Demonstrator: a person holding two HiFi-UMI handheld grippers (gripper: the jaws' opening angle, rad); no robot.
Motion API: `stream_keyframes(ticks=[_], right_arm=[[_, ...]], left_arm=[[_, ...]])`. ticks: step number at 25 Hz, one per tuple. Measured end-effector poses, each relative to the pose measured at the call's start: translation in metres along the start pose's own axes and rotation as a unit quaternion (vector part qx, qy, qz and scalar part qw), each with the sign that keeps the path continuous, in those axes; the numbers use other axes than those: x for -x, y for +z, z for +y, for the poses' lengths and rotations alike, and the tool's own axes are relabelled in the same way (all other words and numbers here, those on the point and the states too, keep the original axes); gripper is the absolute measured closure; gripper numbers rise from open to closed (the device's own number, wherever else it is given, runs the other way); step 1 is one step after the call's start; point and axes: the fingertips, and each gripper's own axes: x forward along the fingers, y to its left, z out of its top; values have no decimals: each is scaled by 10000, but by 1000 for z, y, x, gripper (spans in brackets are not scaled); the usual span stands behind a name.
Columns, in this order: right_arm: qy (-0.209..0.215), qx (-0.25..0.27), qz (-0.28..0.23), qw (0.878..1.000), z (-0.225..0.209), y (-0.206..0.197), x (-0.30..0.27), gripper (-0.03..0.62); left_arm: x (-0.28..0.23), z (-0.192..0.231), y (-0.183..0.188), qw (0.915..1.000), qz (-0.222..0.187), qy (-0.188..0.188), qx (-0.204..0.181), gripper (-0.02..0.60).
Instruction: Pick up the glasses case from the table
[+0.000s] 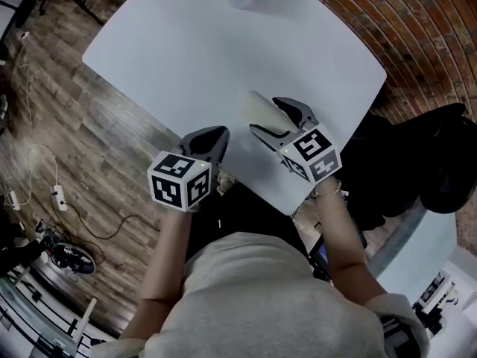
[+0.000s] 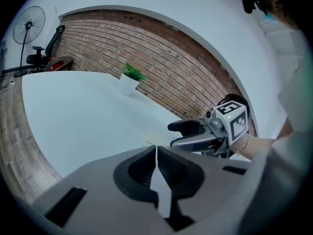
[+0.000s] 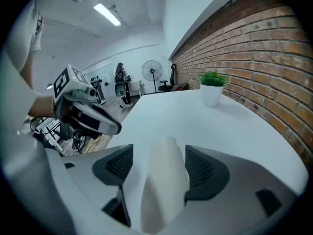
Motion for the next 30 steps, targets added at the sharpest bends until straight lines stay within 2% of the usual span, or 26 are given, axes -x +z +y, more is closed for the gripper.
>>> stream_keyframes(ticks=[5, 9, 16, 22, 30], right_arm=[[166, 311, 610, 9975, -14, -20, -27, 270], [216, 427, 843, 9953, -13, -37, -38, 270], [462, 686, 1267, 9885, -8, -43, -53, 278], [424, 838, 1405, 9856, -9, -47, -57, 288], [398, 932, 1447, 9843, -8, -45, -55, 295]], left_arm=[[-14, 15, 5, 10000, 19, 26, 45, 569], [-18, 21, 1, 9997, -146, 148, 141, 569], [-24, 26, 7, 9998, -138, 85, 121, 569], [-24, 33, 2, 9998, -118, 115, 147, 569], [-21, 36, 10, 9993, -328, 63, 177, 569]])
